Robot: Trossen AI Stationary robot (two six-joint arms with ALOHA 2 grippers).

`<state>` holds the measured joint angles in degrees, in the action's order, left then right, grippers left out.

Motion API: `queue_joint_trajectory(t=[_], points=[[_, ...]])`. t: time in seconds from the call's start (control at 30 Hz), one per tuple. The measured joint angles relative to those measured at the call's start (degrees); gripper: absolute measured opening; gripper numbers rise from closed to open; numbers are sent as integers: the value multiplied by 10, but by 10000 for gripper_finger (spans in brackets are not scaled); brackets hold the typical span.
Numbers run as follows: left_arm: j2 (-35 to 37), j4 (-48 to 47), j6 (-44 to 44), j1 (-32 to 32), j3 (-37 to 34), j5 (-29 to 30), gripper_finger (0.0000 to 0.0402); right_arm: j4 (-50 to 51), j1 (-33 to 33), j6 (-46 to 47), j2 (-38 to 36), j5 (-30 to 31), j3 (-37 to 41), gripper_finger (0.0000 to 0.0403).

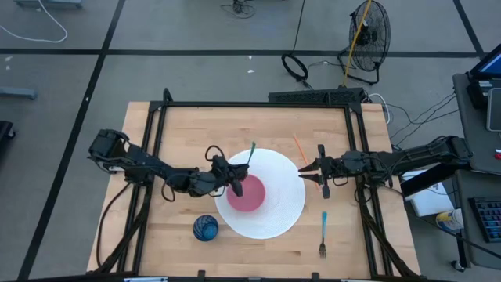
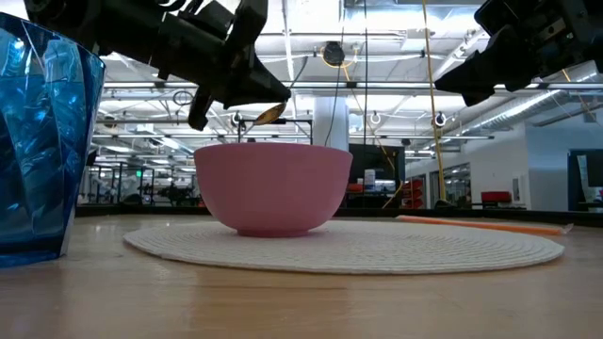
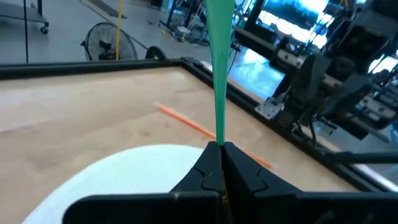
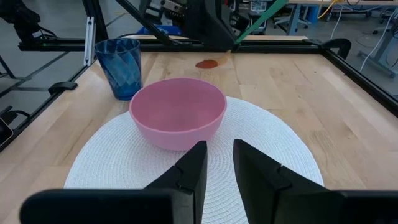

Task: Pick & Place Utensil
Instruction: Put the green spoon into the pink bowl

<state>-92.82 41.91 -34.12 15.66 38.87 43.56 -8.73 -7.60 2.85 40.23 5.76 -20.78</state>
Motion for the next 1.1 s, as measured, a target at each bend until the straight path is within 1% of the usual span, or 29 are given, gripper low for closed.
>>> queue_joint_trajectory(t=[0.27,0.4,0.7,0.93,1.1], points=[[1,-28,-20,10,0,5,0,0,0,-5,0,0,0,75],[1,-69,-42,10,0,5,0,0,0,-5,0,1,0,75],[1,-109,-66,10,0,0,0,0,0,-5,0,1,0,75],[1,-113,-67,10,0,-37,0,0,0,-5,0,1,0,75],[1,-132,-67,8,0,-85,0,-7,0,-5,0,1,0,75]])
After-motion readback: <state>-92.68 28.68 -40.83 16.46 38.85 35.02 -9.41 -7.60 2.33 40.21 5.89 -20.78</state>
